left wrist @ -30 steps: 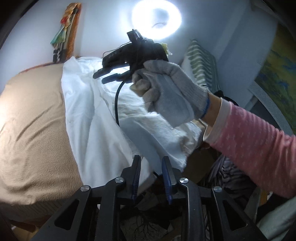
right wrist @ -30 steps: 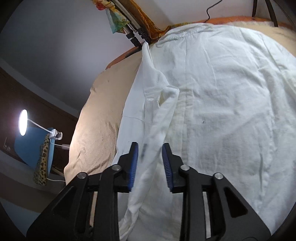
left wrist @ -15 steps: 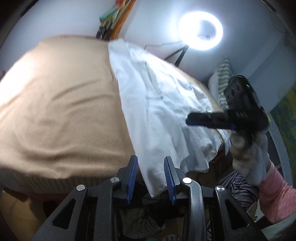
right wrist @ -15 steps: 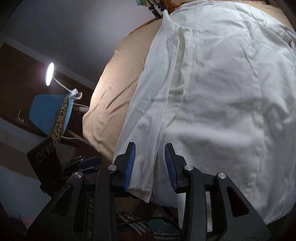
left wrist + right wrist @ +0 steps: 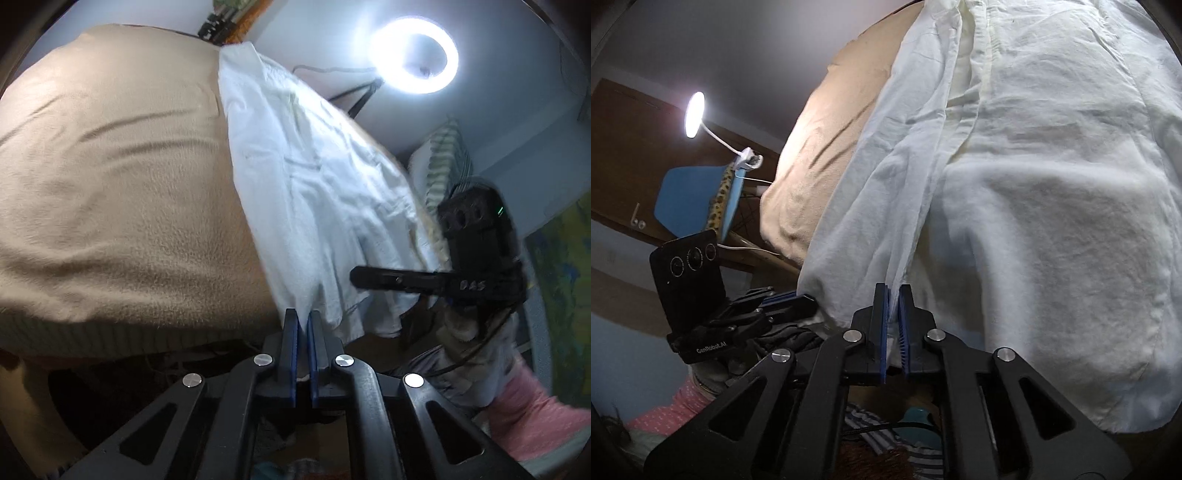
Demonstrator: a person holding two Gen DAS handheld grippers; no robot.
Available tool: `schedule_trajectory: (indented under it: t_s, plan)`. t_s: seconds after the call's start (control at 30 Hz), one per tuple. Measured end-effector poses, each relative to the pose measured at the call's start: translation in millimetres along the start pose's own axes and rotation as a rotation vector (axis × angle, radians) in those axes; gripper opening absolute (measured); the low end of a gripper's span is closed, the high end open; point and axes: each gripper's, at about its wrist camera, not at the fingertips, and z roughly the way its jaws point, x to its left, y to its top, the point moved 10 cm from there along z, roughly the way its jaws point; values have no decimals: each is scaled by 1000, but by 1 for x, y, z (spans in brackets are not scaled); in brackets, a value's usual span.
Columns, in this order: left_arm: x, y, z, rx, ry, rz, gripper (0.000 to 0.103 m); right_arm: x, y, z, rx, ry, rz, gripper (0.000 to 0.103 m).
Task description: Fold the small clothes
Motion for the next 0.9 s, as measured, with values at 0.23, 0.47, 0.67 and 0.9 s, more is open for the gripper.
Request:
schedule_trajectory:
  t_s: [0.23, 0.47, 0.67, 0.9]
  plan:
    - [15, -7, 13, 50, 106, 66, 3, -8, -2, 4, -2, -103, -41, 4]
    - [3, 1, -10, -28, 184, 158, 24, -23, -11, -58, -129, -98, -22, 29]
    - [-30, 13, -17, -89, 171, 266, 30, -96, -24, -150, -322, -362, 100, 36]
    - [-65, -5, 21, 29, 97, 334, 33, -169, -36, -185, -320, -363, 321, 36]
